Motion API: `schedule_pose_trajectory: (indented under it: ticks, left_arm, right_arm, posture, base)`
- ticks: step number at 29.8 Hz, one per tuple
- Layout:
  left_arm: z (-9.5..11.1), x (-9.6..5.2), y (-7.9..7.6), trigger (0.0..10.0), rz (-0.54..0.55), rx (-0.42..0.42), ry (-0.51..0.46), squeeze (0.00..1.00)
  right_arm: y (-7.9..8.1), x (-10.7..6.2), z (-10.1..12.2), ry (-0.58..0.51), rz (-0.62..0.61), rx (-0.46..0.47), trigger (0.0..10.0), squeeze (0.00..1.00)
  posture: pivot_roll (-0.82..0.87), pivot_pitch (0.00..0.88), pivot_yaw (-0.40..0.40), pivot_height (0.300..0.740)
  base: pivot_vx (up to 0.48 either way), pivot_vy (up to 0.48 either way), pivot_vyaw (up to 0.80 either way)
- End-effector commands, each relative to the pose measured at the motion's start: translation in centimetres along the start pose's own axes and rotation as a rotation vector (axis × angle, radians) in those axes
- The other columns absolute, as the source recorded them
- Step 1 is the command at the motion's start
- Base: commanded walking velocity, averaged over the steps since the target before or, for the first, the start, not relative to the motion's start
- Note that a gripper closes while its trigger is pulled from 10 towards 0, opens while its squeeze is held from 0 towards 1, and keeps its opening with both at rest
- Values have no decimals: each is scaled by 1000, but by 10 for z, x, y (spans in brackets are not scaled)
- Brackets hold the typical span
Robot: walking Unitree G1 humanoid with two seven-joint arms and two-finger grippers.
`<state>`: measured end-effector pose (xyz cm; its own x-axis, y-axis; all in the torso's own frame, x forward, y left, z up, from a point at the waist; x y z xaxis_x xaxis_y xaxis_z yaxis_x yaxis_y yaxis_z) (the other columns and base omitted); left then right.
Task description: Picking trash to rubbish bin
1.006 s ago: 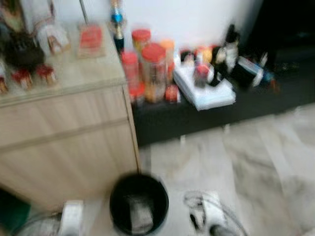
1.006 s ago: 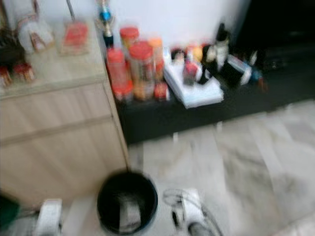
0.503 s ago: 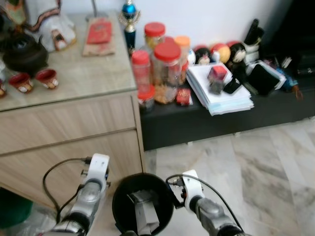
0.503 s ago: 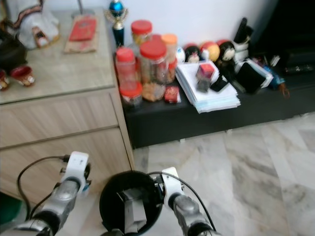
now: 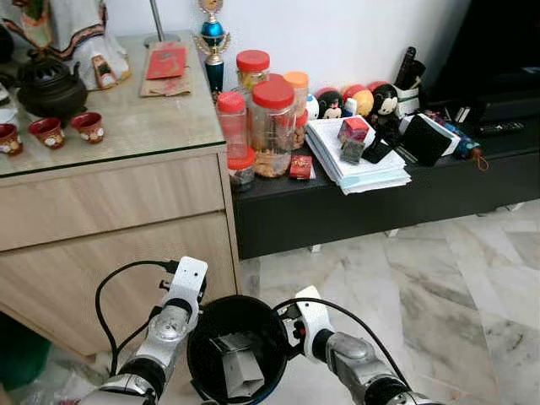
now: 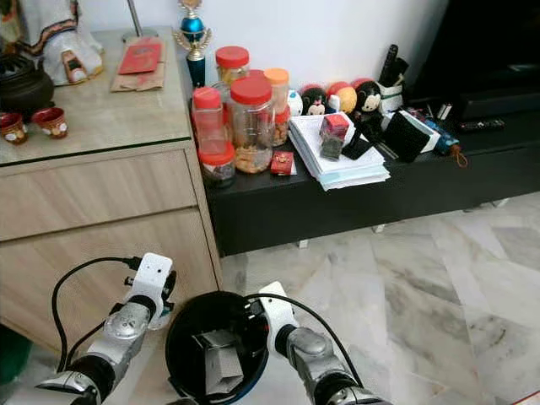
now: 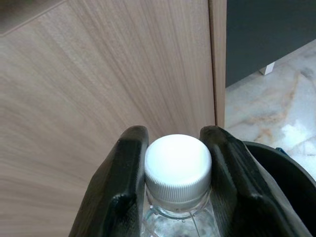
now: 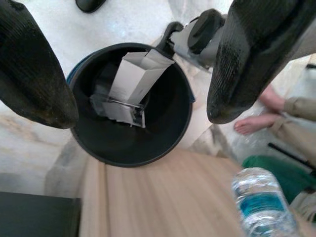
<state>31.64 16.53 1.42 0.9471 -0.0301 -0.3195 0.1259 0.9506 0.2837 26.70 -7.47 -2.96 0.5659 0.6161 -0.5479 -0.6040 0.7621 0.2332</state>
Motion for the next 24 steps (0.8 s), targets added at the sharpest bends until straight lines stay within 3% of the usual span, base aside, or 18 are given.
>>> schedule_pose_trajectory:
  ticks: [1, 14, 19, 20, 24]
  left_arm:
    - [5, 2, 2, 10000, 7, 8, -25, 1000]
    - [11, 2, 4, 10000, 12, -5, -68, 1000]
    - [4, 0, 9, 10000, 31, 5, -37, 1000]
    - [-1, -1, 11, 10000, 37, 9, -19, 0]
    - [-24, -10, 17, 10000, 60, 20, 68, 0]
  right_arm:
    - [2, 2, 11, -32, 42, -37, 10000, 0]
    - [9, 5, 18, -41, 103, -84, 10000, 0]
    - [9, 5, 16, -40, 92, -85, 10000, 0]
    - [8, 5, 15, -35, 72, -90, 10000, 0]
    - [0, 1, 5, -20, -22, -64, 10000, 0]
  posture:
    - [109, 109, -25, 740]
    - [110, 126, -33, 740]
    - [116, 128, -32, 740]
    - [115, 127, -31, 740]
    - [117, 128, -28, 740]
  base:
    - [0, 0, 0]
    - [0, 0, 0]
    - [0, 0, 0]
    - [0, 0, 0]
    - [0, 0, 0]
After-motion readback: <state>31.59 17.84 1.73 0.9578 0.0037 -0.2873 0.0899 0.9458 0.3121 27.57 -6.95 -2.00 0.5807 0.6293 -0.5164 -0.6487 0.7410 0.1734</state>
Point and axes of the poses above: a point about 5 cm out from each wrist's last joint towards the gripper, its own x axis pointing out of the wrist towards the gripper, its own z axis along the axis of the wrist's last joint, y = z × x, the point moved 1 cm from there along x, pointing out of the wrist towards the gripper, and after that the axes turned 1 degree about -x, right-handed, at the moved point
